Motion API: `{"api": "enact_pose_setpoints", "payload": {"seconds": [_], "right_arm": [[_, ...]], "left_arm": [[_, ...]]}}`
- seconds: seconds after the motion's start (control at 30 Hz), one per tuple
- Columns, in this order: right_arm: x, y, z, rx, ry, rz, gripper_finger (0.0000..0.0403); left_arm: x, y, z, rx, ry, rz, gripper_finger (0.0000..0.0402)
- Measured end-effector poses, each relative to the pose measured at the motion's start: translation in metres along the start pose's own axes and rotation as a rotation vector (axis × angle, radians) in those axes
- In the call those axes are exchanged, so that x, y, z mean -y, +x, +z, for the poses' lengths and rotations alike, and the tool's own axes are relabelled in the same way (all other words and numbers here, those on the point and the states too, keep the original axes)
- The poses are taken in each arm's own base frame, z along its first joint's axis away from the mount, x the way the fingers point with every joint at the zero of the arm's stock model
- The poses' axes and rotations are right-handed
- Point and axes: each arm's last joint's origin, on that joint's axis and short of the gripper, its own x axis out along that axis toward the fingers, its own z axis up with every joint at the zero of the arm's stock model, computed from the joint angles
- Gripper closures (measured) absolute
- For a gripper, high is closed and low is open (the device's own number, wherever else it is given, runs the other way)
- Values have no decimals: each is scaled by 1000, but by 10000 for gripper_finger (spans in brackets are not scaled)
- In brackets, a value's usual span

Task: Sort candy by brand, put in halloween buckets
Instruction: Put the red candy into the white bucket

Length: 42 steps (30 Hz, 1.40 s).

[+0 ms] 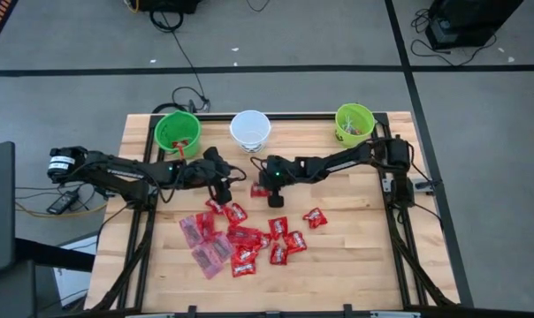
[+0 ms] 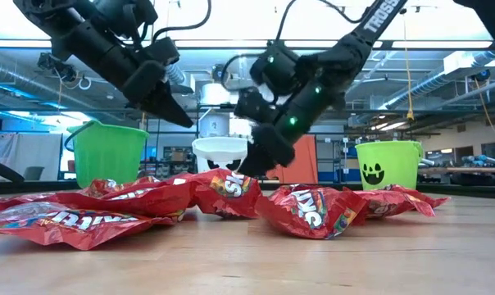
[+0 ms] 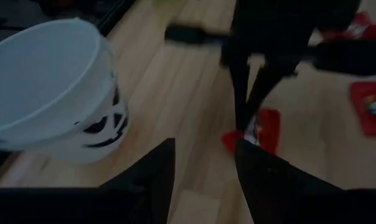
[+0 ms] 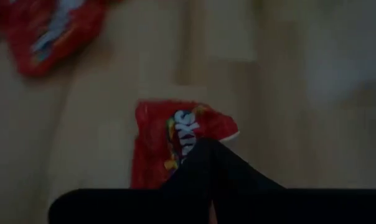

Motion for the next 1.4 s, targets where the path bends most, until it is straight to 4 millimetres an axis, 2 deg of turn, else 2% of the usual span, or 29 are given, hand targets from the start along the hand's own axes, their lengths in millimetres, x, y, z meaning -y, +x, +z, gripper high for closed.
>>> {"api": "enact_pose_setpoints", "payload": {"seconds": [0.2,0.33,0.47,0.57,0.67,0.77,0.9,1.03,1.2,1.4], "right_arm": [[6,-37,30,106,25,-274,398],[13,-72,56,246,-2,-437,400],[37,-105,75,399,3,-567,400],[60,-118,79,498,79,-636,400],[81,-115,76,575,161,-634,392],[94,-101,67,566,195,-600,369],[102,-87,56,518,214,-591,329],[103,-90,58,534,214,-598,278],[93,-107,69,577,194,-555,227],[62,-108,68,456,160,-284,210]], "left_arm": [[-2,0,-2,-19,2,29,229],[-2,0,-2,-18,-1,29,229],[-2,0,-2,-17,-5,29,229],[-2,0,-1,-15,-6,28,229],[-2,2,-2,-20,6,28,229],[-1,2,-3,-27,29,29,229],[-2,2,-2,-26,29,29,229],[-1,3,-3,-26,31,29,229],[2,9,-4,-33,77,-9,229],[14,24,-17,-108,128,-237,229]]}}
